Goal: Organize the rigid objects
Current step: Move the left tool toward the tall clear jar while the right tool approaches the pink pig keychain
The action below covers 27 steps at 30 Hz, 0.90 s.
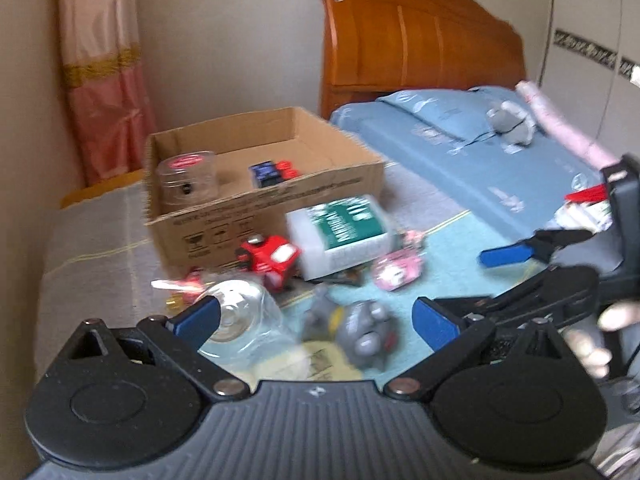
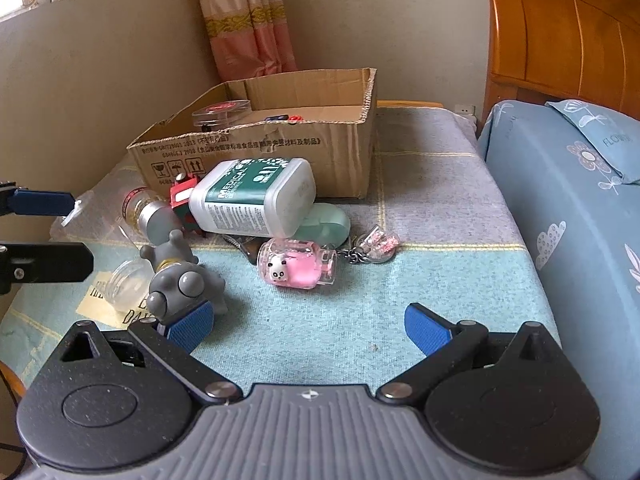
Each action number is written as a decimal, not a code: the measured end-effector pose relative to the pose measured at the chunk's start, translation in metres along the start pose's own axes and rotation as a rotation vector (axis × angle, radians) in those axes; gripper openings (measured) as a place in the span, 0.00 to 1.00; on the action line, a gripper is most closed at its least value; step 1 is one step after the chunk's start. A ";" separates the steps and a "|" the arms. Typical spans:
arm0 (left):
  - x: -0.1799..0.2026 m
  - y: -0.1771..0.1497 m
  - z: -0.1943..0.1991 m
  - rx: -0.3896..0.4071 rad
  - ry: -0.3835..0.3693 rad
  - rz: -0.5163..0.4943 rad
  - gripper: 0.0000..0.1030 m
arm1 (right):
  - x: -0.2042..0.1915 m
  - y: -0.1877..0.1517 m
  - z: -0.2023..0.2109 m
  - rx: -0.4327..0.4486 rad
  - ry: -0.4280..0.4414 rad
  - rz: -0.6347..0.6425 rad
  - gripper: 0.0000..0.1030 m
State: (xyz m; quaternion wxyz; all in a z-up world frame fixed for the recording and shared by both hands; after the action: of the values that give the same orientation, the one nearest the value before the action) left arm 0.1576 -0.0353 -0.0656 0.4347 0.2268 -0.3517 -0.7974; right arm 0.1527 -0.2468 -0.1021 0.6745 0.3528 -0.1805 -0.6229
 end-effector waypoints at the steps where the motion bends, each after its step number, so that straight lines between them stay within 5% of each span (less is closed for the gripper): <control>1: -0.003 -0.002 0.000 -0.005 0.016 -0.006 0.98 | -0.001 0.000 -0.001 -0.001 0.001 0.002 1.00; 16: -0.042 -0.049 -0.021 -0.100 0.151 0.056 0.99 | -0.006 -0.012 -0.021 -0.052 -0.025 0.071 1.00; 27: -0.051 -0.067 -0.036 -0.125 0.154 0.140 0.99 | 0.001 -0.016 -0.032 -0.038 -0.094 0.111 1.00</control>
State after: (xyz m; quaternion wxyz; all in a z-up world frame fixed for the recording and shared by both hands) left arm 0.1721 0.0201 -0.1374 0.5283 0.2349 -0.2820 -0.7657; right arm 0.1633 -0.2392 -0.1355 0.7055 0.2997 -0.2193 -0.6036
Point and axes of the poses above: each gripper's, at about its wrist camera, not at the fingertips, and z roughly against the way its jaws point, x to its right, y to its top, the point moved 7 cm from there along -z, roughly the way its jaws point, and after that the axes turned 6 degrees about -z, right-handed, at the moved point
